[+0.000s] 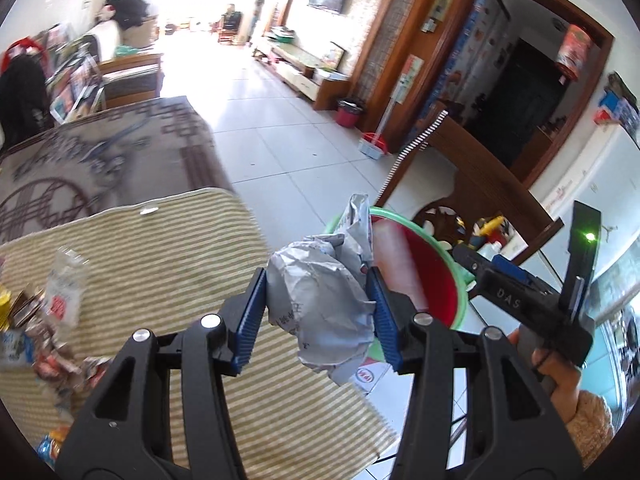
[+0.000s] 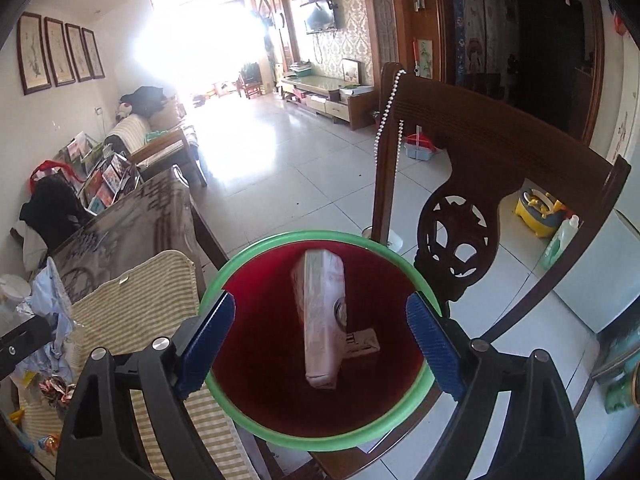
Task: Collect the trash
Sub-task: 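Release the Pocky box into the bucket with right tool while left releases grey bag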
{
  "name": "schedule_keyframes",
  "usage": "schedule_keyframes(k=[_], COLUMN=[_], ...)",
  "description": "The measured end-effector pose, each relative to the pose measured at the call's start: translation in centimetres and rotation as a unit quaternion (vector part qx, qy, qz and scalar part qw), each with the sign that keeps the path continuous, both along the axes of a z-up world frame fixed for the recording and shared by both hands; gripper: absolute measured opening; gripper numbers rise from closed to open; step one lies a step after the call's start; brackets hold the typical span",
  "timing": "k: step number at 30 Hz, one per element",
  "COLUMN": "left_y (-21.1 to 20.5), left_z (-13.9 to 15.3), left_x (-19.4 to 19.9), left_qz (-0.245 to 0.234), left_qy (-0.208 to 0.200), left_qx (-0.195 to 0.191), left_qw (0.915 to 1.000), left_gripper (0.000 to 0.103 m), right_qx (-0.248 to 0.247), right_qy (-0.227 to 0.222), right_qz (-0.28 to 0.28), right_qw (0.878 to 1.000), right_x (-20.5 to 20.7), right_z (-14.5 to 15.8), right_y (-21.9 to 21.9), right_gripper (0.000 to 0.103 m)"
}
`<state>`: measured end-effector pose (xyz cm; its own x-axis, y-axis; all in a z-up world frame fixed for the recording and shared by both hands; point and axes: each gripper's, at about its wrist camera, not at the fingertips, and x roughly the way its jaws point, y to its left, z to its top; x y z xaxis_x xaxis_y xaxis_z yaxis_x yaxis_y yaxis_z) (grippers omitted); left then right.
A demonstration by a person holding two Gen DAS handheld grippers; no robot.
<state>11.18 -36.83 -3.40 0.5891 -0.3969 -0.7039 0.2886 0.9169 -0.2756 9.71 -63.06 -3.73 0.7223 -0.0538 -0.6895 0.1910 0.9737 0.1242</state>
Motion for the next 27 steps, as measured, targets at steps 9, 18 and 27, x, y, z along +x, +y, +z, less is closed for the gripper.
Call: schedule_keyframes(k=[9, 18, 27], left_y=[-7.5, -12.1, -9.7], left_z=[-1.7, -2.8, -0.7], left_x=[3.3, 4.6, 3.8], left_qz=[-0.084, -0.127, -0.094], left_qy=[0.017, 0.029, -0.005], left_qx=[0.000, 0.001, -0.020], left_qw=[0.9963, 0.9914, 0.9953], left_gripper=[0.048, 0.059, 0.079], right_qx=[0.021, 0.023, 0.022], right_qy=[-0.011, -0.020, -0.022], right_qz=[-0.064, -0.110, -0.098], right_qw=[0.998, 0.994, 0.995], right_x=[-4.0, -6.9, -6.6], right_z=[0.7, 1.5, 1.6], right_y=[-3.8, -6.1, -5.1], right_gripper=[0.085, 0.085, 0.085])
